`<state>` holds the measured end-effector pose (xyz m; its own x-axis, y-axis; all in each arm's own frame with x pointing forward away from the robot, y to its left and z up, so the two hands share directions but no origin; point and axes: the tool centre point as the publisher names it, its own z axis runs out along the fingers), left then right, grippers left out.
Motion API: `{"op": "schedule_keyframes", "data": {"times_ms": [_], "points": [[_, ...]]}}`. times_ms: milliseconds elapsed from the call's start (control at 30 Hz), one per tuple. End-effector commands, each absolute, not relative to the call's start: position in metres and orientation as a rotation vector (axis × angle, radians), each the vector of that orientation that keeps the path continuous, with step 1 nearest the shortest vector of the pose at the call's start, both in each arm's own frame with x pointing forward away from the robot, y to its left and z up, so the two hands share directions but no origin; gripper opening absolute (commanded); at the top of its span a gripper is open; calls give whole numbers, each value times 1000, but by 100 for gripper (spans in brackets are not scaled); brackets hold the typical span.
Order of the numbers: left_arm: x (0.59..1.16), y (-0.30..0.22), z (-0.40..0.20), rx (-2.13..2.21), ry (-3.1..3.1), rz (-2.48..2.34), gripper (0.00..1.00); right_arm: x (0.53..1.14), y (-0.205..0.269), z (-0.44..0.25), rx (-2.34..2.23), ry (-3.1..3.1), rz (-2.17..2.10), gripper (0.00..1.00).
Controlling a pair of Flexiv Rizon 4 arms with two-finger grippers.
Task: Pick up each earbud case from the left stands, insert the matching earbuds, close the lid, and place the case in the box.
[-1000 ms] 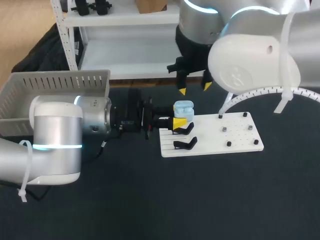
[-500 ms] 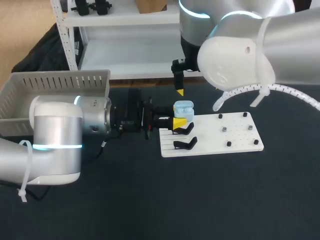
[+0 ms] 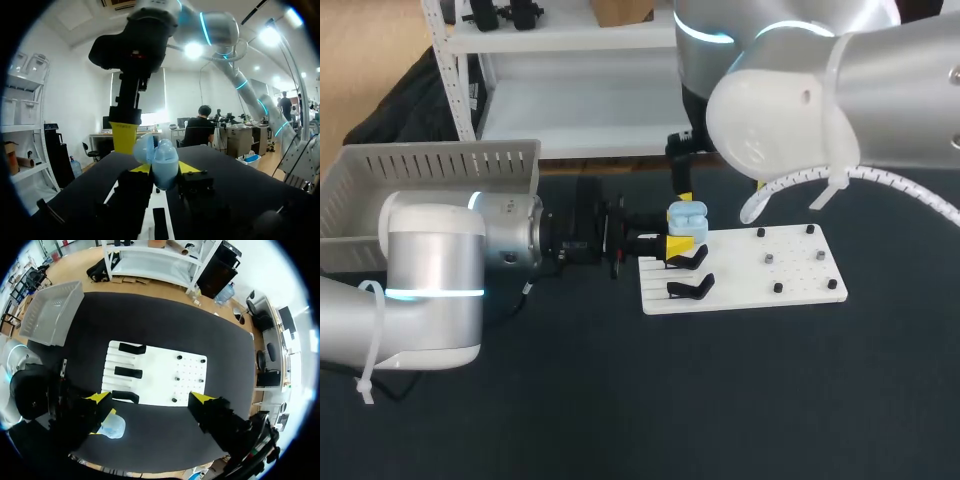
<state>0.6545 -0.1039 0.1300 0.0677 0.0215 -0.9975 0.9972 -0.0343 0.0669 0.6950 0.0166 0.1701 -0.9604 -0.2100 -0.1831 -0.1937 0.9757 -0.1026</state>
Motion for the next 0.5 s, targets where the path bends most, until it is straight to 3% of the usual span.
{"op": "schedule_keyframes", "data": {"times_ms": [33, 500], "points": [[653, -104, 130, 1277, 1162, -1167, 0, 687, 13, 172, -313, 2934, -114, 99], [653, -104, 130, 1277, 1162, -1167, 0, 673, 3, 188, -276, 2875, -21, 100]]}}
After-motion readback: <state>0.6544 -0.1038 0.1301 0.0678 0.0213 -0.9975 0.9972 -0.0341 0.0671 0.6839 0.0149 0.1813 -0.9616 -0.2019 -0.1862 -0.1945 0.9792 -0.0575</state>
